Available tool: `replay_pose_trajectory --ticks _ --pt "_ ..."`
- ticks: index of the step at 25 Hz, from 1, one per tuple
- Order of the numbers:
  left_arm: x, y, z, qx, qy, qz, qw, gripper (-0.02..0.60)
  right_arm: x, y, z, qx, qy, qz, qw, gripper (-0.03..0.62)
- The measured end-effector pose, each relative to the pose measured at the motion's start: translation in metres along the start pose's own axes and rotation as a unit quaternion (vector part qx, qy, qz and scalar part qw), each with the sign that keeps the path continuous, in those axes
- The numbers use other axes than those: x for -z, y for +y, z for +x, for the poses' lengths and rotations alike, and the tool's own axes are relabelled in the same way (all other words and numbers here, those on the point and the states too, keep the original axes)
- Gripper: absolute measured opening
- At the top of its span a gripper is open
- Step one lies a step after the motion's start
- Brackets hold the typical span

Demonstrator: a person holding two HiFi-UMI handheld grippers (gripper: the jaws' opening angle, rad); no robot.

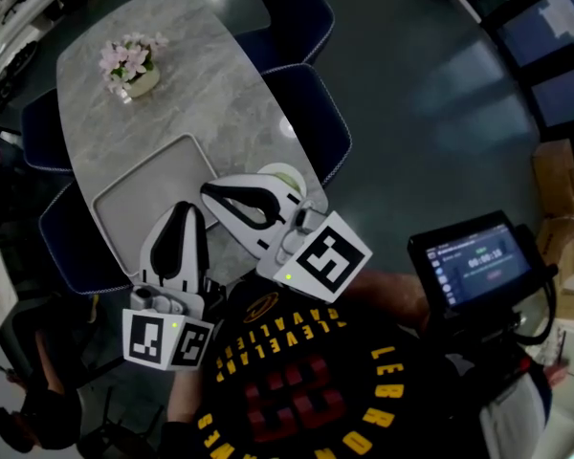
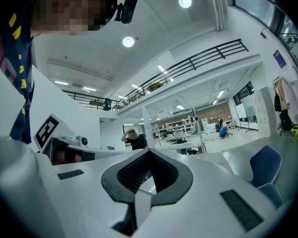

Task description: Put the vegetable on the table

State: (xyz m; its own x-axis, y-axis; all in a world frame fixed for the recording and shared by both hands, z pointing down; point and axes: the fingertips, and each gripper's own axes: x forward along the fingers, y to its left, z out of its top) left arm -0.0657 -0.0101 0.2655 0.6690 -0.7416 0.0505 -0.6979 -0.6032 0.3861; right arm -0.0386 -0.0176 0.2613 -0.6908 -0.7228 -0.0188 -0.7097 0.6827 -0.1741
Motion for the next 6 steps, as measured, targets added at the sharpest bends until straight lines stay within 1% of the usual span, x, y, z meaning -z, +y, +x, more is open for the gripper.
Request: replay_pose_trajectory --ticks 6 --pt "0.0032 -0.0008 0.0003 0.002 0.004 -0.004 1.0 0.041 0.0035 0.0007 -0.0006 0.001 0.006 0.003 1.0 0.005"
